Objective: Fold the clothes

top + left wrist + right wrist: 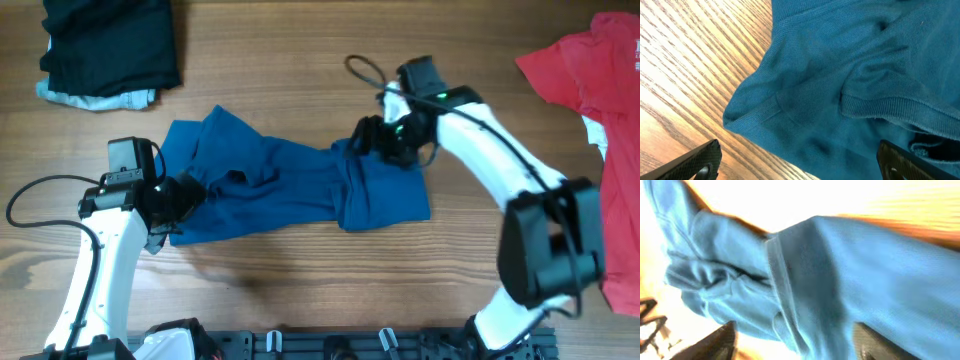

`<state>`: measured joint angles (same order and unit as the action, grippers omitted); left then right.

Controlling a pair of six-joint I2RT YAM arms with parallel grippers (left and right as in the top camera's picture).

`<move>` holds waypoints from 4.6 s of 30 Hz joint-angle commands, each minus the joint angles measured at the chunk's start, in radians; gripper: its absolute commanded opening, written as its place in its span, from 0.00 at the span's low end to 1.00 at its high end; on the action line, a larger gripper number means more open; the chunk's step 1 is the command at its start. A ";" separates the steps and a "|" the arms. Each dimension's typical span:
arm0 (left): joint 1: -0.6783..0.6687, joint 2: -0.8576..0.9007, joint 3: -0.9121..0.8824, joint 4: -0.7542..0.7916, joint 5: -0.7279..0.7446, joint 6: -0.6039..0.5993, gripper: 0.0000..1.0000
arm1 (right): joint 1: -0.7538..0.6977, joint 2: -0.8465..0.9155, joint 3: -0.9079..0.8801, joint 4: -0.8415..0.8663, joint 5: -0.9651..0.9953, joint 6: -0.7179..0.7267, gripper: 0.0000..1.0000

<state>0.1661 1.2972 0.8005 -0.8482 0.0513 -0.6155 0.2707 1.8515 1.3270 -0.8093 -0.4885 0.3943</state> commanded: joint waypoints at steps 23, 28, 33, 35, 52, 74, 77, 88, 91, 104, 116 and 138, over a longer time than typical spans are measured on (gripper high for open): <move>0.009 0.005 0.011 -0.003 0.008 0.005 1.00 | -0.212 -0.043 -0.330 0.114 0.035 -0.090 0.04; 0.009 0.005 0.011 -0.002 0.008 0.005 1.00 | -0.312 -0.213 -0.274 -0.008 0.248 -0.026 0.04; 0.009 0.005 0.011 -0.003 0.008 0.005 1.00 | -0.313 -0.443 -0.255 -0.065 0.343 -0.027 0.04; 0.009 0.005 0.011 -0.006 0.008 0.005 1.00 | -0.298 -0.448 -0.256 -0.066 0.344 -0.027 0.05; 0.009 0.005 0.011 -0.025 0.008 0.005 1.00 | 0.176 -0.147 -0.256 0.212 0.354 0.148 0.04; 0.009 0.005 0.011 -0.029 0.008 0.005 1.00 | 0.144 -0.135 0.011 0.049 0.241 0.105 0.23; 0.009 0.005 0.011 -0.031 0.008 0.005 1.00 | 0.053 -0.104 0.006 0.058 0.175 0.082 0.04; 0.009 0.005 0.011 -0.045 0.008 0.005 1.00 | -0.034 0.294 0.006 0.345 -0.463 -0.043 0.04; 0.009 0.005 0.011 -0.052 0.008 0.006 1.00 | -0.087 0.227 0.027 0.338 -0.463 -0.008 0.04; 0.009 0.005 0.011 -0.046 0.008 0.005 1.00 | 0.027 -0.069 -0.149 0.136 -0.378 -0.127 0.15; 0.009 0.005 0.011 -0.051 0.008 0.005 1.00 | 0.037 0.035 -0.219 0.193 -0.249 -0.024 0.05; 0.230 0.445 0.011 0.550 0.585 0.483 1.00 | 0.037 -0.577 -0.151 -0.239 -0.023 -0.261 0.96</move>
<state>0.3828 1.7046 0.8238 -0.3157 0.5987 -0.2016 0.3069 1.2808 1.1732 -1.0500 -0.5224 0.1829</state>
